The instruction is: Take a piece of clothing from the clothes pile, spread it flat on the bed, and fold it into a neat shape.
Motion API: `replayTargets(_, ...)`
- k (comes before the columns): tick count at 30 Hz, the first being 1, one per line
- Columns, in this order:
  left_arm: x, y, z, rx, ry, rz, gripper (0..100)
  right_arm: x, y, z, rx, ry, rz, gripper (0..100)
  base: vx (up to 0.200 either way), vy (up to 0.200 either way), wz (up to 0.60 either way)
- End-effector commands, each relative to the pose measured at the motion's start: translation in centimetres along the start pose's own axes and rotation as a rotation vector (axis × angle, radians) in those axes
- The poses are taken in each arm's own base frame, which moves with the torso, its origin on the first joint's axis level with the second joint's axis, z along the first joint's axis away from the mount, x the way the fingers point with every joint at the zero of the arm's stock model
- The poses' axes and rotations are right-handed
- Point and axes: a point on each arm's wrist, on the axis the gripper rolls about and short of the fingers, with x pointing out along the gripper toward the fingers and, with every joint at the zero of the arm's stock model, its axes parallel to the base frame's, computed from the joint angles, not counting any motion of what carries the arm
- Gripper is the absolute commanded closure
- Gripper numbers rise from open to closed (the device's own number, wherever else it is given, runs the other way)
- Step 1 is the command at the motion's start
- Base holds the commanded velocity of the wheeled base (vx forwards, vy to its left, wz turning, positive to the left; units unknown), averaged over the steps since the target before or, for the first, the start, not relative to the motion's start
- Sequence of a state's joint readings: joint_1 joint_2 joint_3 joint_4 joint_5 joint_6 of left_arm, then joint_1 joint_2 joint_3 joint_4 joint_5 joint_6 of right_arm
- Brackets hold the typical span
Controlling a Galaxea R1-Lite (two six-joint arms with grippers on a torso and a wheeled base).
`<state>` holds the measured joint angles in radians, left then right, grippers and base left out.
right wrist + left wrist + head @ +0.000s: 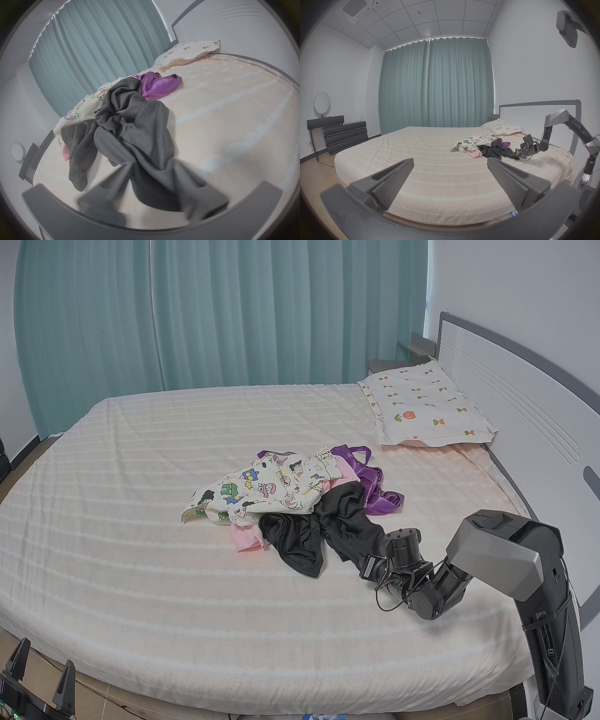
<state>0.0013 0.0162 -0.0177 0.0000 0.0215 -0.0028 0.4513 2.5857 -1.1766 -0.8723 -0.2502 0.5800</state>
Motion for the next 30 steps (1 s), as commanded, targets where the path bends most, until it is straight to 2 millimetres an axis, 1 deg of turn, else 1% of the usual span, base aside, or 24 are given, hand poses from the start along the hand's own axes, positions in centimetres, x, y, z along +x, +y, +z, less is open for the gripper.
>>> replayTargets(1, 0.0, 0.0, -0.5, 0.0, 0.0, 0.0, 0, -0.7, -0.4, 0.1, 0.014, -0.005, 0.0, 100, 0.0, 0.0, 0.0)
replayTargets(2, 0.0, 0.0, -0.5, 0.0, 0.0, 0.002, 0, -1.7, -0.4, 1.1, 0.035, -0.033, 0.023, 100, 0.0, 0.0, 0.0)
replayTargets(3, 0.0, 0.0, -0.5, 0.0, 0.0, 0.0, 0, -2.3, -0.6, 1.4, 0.053, -0.042, 0.029, 100, 0.0, 0.0, 0.0)
replayTargets(4, 0.0, 0.0, -0.5, 0.0, 0.0, 0.0, 0, -2.3, -0.6, 1.4, 0.053, -0.042, 0.029, 100, 0.0, 0.0, 0.0)
replayTargets(5, 0.0, 0.0, -0.5, 0.0, 0.0, 0.002, 0, -3.8, -1.3, 1.7, 0.077, -0.044, 0.064, 100, 0.0, 0.0, 0.0)
replayTargets(6, 0.0, 0.0, -0.5, 0.0, 0.0, 0.0, 0, -4.6, -1.5, 1.7, 0.083, -0.04, 0.08, 100, 0.0, 0.0, 0.0)
replayTargets(8, 0.0, 0.0, -0.5, 0.0, 0.0, 0.0, 0, -6.0, -2.2, 1.2, 0.083, -0.026, 0.095, 100, 0.0, 0.0, 0.0)
replayTargets(9, 0.0, 0.0, -0.5, 0.0, 0.0, 0.002, 0, -6.2, -2.2, 1.2, 0.083, -0.026, 0.095, 100, 0.0, 0.0, 0.0)
replayTargets(10, 0.0, 0.0, -0.5, 0.0, 0.0, 0.0, 0, -7.2, -2.8, 0.6, 0.088, -0.023, 0.106, 100, 0.0, 0.0, 0.0)
replayTargets(11, 0.0, 0.0, -0.5, 0.0, 0.0, 0.002, 0, -7.7, -3.2, 0.2, 0.088, -0.022, 0.114, 100, 0.0, 0.0, 0.0)
replayTargets(14, 0.0, 0.0, -0.5, 0.003, 0.0, 0.0, 0, -9.2, -4.6, -0.8, 0.092, -0.019, 0.111, 100, 0.0, 0.0, 0.0)
replayTargets(17, 0.0, 0.0, -0.5, 0.001, 0.0, 0.0, 0, -10.5, -5.5, -1.3, 0.099, -0.035, 0.127, 100, 0.0, 0.0, 0.0)
replayTargets(19, 0.0, 0.0, -0.5, 0.001, 0.0, 0.0, 0, -10.9, -5.7, -1.5, 0.1, -0.037, 0.13, 100, 0.0, 0.0, 0.0)
replayTargets(20, 0.0, 0.0, -0.5, 0.003, 0.0, 0.0, 0, -11.6, -5.8, -1.8, 0.1, -0.041, 0.142, 100, 0.0, 0.0, 0.0)
replayTargets(22, 0.0, 0.0, -0.5, 0.006, 0.0, 0.0, 0, -11.9, -5.8, -2.0, 0.103, -0.031, 0.14, 100, 0.0, 0.0, 0.0)
replayTargets(25, 0.0, 0.0, -0.5, 0.017, -0.002, -0.006, 0, -12.1, -5.5, -2.0, 0.145, -0.029, 0.15, 100, 0.0, 0.0, 0.0)
replayTargets(30, 0.0, -0.1, -0.4, 0.053, -0.007, -0.039, 0, -12.5, -5.2, -1.5, 0.152, -0.044, 0.161, 100, 0.0, 0.0, 0.0)
